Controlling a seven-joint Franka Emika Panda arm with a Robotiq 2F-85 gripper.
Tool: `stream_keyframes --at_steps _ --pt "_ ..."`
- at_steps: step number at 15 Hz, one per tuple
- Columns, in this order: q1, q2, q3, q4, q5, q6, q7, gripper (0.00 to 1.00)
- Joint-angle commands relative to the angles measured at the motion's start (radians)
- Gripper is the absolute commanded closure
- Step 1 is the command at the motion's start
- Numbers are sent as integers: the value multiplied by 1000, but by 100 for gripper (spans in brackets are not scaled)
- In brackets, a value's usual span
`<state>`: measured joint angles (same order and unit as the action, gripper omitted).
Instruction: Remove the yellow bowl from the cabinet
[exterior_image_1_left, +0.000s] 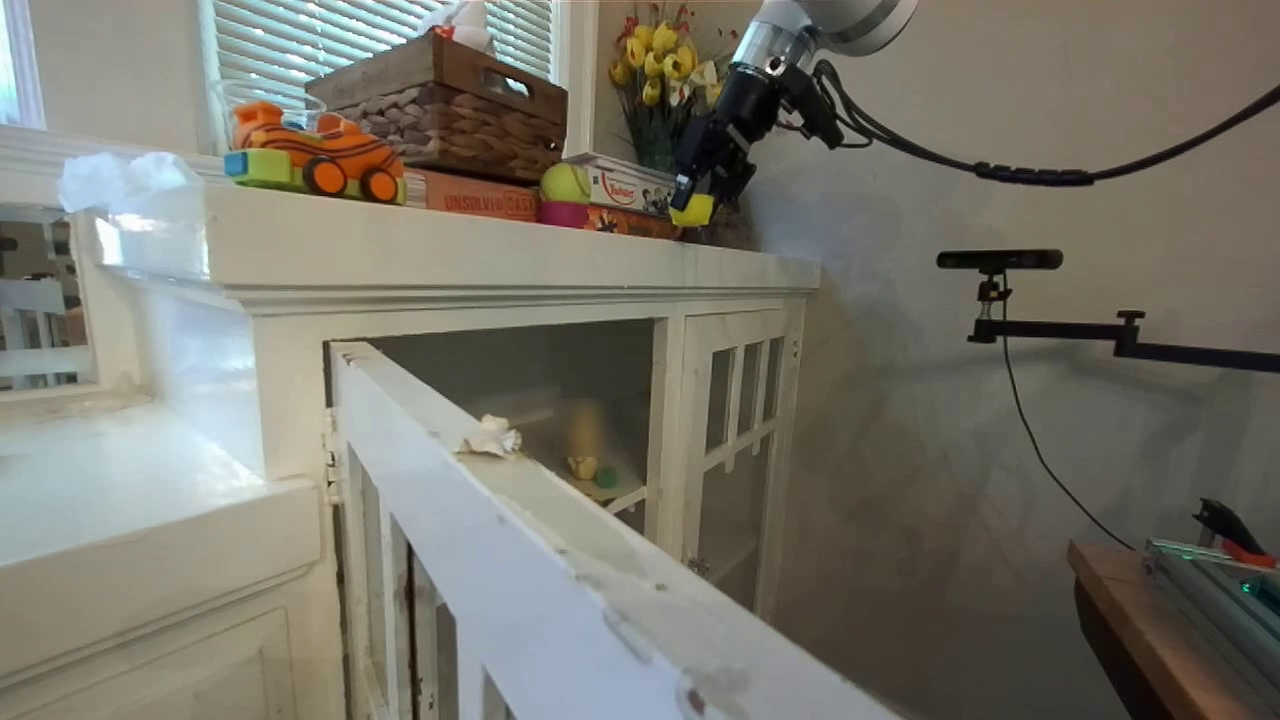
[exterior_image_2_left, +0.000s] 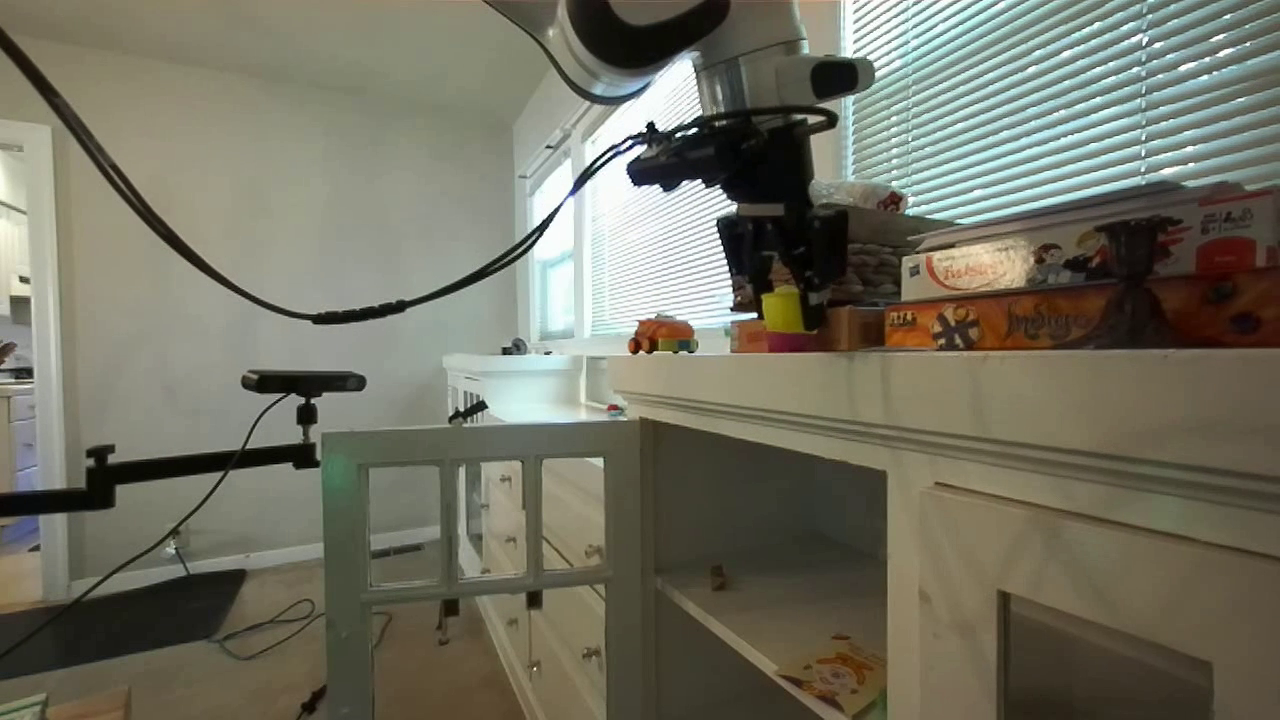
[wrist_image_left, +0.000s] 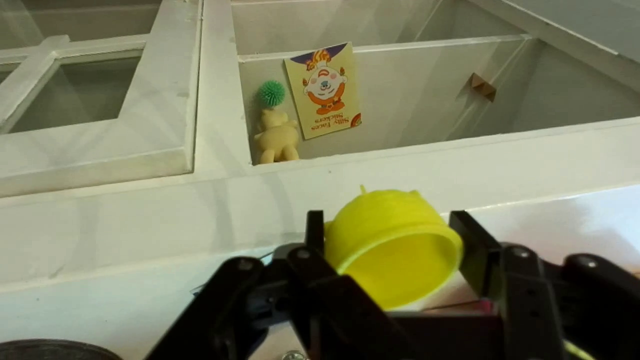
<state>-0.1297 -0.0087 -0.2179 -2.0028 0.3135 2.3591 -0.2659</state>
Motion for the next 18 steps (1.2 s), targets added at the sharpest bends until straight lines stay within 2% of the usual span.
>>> stream_keyframes --at_steps 1,14,15,16,18 --pt "-18 94 18 93 27 24 34 61" --pt "-66 235 64 260 15 17 86 61" --pt "-67 240 66 267 11 17 92 29" --pt "-69 243 68 272 10 17 96 10" --pt "-70 246 72 275 11 20 102 1"
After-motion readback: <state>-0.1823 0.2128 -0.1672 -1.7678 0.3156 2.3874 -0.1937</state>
